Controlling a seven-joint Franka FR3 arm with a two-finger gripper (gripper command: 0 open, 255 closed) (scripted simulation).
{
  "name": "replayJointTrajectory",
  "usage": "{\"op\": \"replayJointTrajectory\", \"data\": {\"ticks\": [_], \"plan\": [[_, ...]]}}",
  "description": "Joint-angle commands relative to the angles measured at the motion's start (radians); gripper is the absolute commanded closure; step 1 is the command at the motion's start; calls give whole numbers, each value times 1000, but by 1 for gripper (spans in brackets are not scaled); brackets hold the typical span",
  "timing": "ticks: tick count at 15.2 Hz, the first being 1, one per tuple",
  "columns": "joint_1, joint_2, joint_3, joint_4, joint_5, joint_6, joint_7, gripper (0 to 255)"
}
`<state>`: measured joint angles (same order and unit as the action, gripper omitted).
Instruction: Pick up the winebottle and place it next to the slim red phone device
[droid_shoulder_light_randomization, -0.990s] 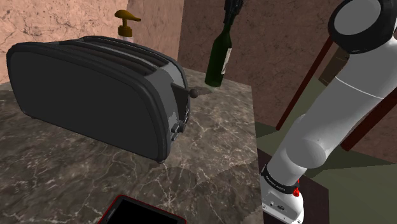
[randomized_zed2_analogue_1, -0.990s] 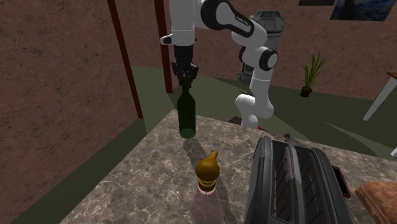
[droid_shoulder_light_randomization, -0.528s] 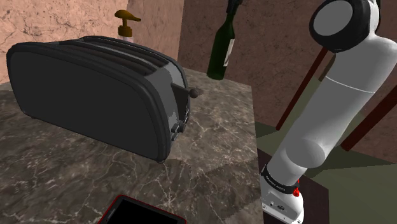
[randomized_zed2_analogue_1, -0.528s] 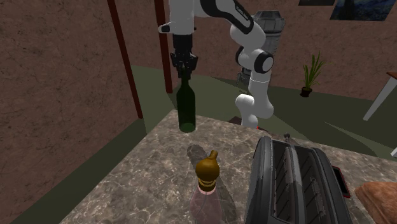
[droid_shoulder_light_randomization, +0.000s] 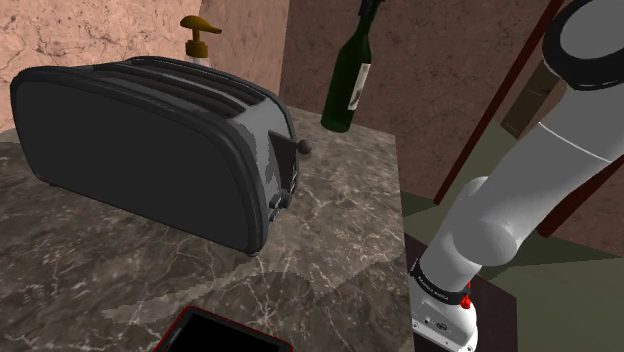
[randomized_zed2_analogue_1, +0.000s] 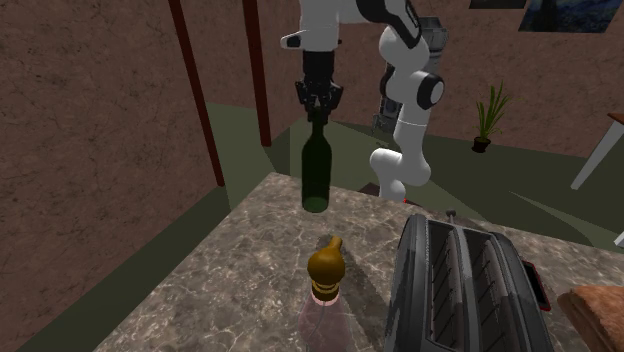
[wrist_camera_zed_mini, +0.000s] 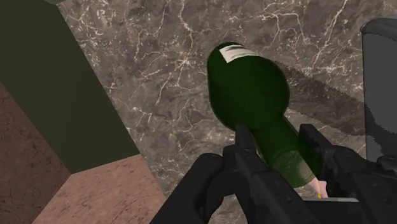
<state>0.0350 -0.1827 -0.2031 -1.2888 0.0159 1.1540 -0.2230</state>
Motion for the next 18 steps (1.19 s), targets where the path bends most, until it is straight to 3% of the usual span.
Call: {"op": "replayJointTrajectory", "data": {"ticks": [1, 9, 18], "plan": [[19, -59, 38, -59, -8, 3, 56, 255], [67, -230, 183, -224, 16, 1, 257, 255], [108, -338, 351, -300, 94, -17, 484, 255]]}}
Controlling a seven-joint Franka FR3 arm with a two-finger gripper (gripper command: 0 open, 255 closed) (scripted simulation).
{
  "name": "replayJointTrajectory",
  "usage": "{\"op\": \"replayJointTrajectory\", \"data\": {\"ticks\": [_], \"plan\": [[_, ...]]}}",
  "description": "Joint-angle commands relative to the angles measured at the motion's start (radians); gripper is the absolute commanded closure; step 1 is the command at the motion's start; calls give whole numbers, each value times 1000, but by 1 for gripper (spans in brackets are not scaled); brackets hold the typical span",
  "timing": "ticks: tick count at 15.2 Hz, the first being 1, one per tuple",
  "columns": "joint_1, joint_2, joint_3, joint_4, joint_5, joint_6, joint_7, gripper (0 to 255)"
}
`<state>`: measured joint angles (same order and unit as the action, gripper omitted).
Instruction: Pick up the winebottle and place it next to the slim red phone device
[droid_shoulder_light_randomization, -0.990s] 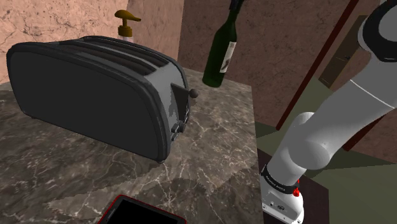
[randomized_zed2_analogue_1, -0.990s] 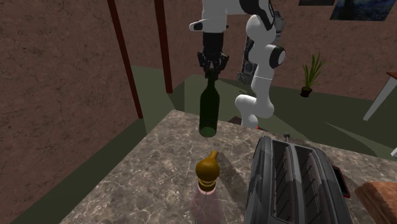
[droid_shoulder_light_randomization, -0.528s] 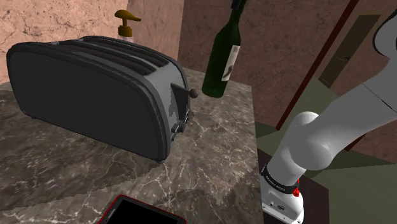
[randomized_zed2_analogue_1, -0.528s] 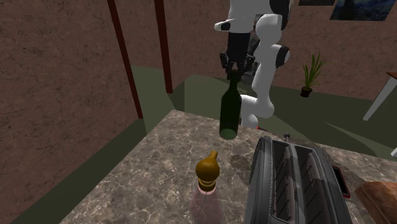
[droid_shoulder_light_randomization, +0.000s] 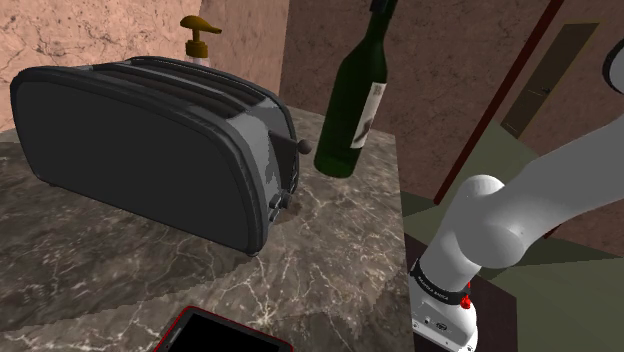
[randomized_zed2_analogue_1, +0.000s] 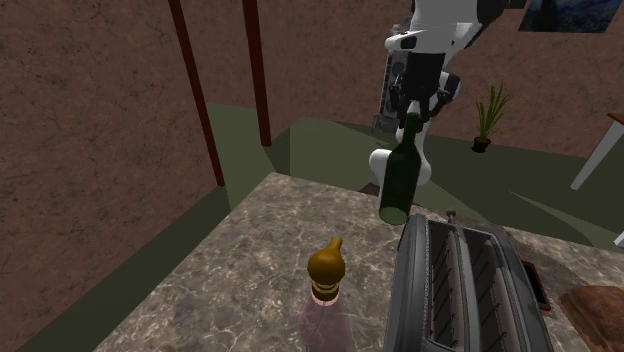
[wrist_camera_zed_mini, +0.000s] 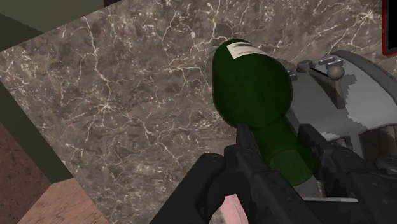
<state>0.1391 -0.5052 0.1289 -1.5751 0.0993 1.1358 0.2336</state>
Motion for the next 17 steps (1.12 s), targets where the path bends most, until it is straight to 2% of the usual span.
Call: {"op": "replayJointTrajectory", "data": {"ticks": [1, 9, 17], "plan": [[8, -22, 39, -16, 21, -1, 53, 255], [34, -38, 206, 7, 106, -12, 267, 255], [40, 19, 406, 107, 169, -12, 499, 255]]}}
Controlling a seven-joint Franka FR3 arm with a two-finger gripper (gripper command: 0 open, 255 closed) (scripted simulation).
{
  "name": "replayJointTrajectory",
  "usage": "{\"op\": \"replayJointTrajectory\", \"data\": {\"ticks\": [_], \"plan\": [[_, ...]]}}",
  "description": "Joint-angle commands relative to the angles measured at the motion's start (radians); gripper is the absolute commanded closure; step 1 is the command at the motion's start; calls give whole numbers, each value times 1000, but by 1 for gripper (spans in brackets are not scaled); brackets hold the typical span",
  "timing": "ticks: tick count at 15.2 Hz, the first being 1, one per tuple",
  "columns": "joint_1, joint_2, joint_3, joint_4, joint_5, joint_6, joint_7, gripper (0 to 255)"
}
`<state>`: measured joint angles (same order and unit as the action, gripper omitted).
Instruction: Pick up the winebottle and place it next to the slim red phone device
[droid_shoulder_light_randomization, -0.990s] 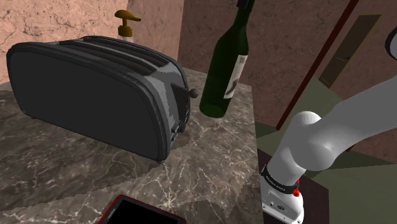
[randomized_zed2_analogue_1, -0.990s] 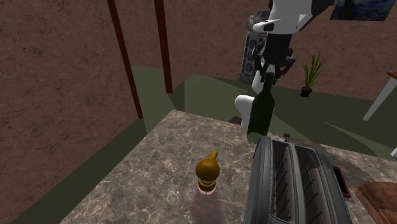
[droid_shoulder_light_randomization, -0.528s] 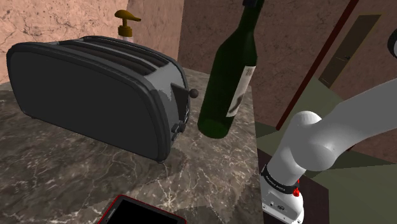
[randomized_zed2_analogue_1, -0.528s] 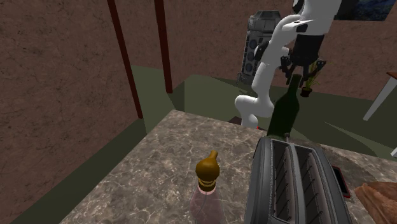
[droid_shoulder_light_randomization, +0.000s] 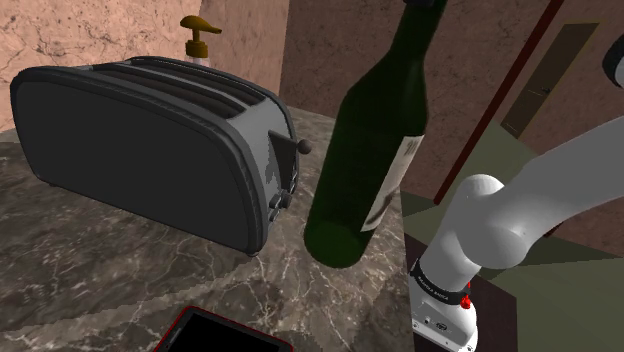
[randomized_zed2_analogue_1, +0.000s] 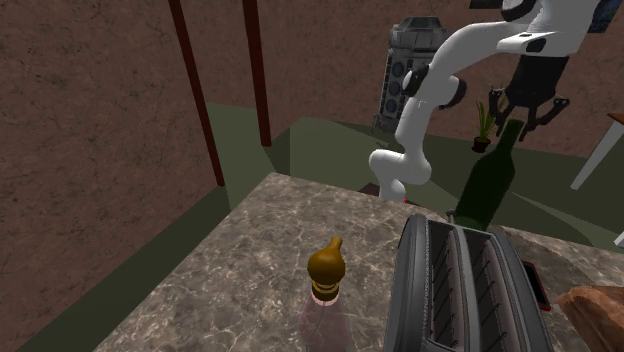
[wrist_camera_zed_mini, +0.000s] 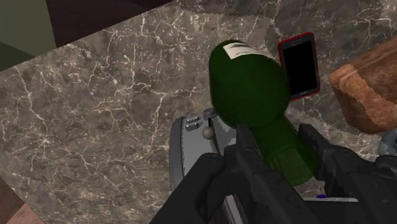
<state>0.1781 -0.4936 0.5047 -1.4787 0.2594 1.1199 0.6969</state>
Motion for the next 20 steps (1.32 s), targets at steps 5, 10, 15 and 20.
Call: {"op": "replayJointTrajectory", "data": {"ticks": [5, 10, 15, 20], "plan": [[-13, 92, 197, 118, 12, 10, 201, 255], [-51, 250, 459, 272, -68, 15, 410, 255], [242, 763, 901, 542, -639, -76, 854, 255], [313, 752, 811, 504, -609, -22, 865, 255]]}}
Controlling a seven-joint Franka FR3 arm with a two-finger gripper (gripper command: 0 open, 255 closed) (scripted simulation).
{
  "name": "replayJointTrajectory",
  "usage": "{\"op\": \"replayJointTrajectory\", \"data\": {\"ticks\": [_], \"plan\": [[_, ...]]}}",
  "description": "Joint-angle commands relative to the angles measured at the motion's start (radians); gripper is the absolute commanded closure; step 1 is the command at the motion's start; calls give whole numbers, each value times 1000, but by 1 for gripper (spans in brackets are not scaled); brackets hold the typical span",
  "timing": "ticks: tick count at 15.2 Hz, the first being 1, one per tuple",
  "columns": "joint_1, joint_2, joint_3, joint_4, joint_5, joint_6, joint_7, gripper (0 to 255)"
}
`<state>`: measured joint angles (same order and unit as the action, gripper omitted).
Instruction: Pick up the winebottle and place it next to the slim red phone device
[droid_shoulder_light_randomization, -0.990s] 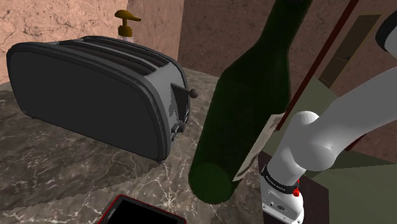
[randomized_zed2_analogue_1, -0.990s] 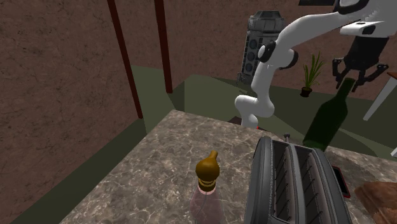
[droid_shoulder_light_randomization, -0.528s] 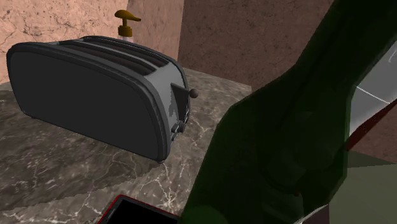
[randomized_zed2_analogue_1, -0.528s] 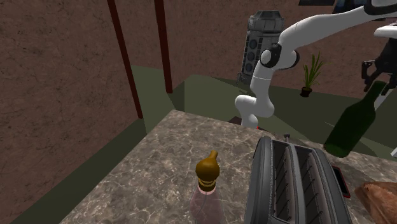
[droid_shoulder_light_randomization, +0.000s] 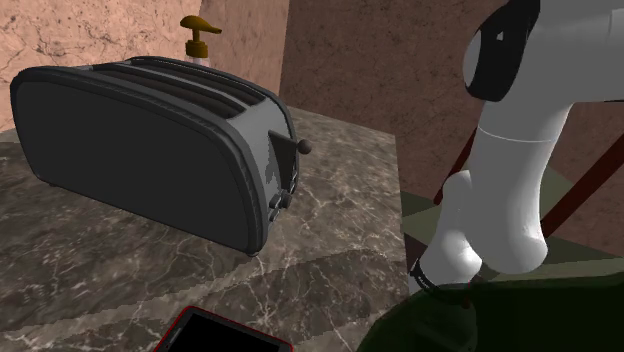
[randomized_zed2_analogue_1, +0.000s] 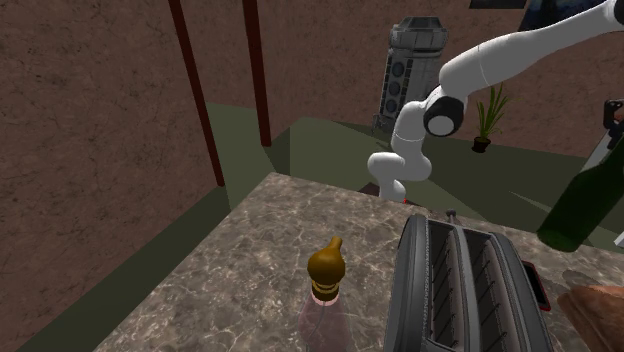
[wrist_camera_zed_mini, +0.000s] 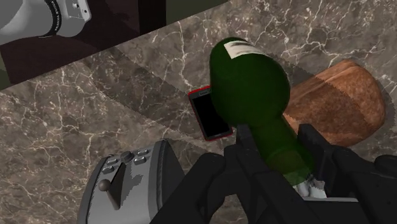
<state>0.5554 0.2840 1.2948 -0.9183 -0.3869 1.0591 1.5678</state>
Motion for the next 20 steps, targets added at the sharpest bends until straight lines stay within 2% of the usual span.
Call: {"op": "replayJointTrajectory", "data": {"ticks": [1, 4, 6, 7, 8, 10, 17, 18, 20], "plan": [[-125, -53, 41, -103, 73, 69, -17, 255], [-306, -147, 97, -225, 185, 154, -70, 255], [-448, -244, 126, -295, 293, 205, -134, 255], [-518, -323, 110, -327, 379, 228, -190, 255], [-548, -396, 64, -356, 457, 244, -243, 255], [-492, -441, -31, -406, 500, 272, -273, 255], [-488, -439, -32, -406, 498, 272, -271, 255], [-488, -439, -32, -406, 498, 272, -271, 0], [-488, -439, -32, -405, 497, 272, -271, 0]]}}
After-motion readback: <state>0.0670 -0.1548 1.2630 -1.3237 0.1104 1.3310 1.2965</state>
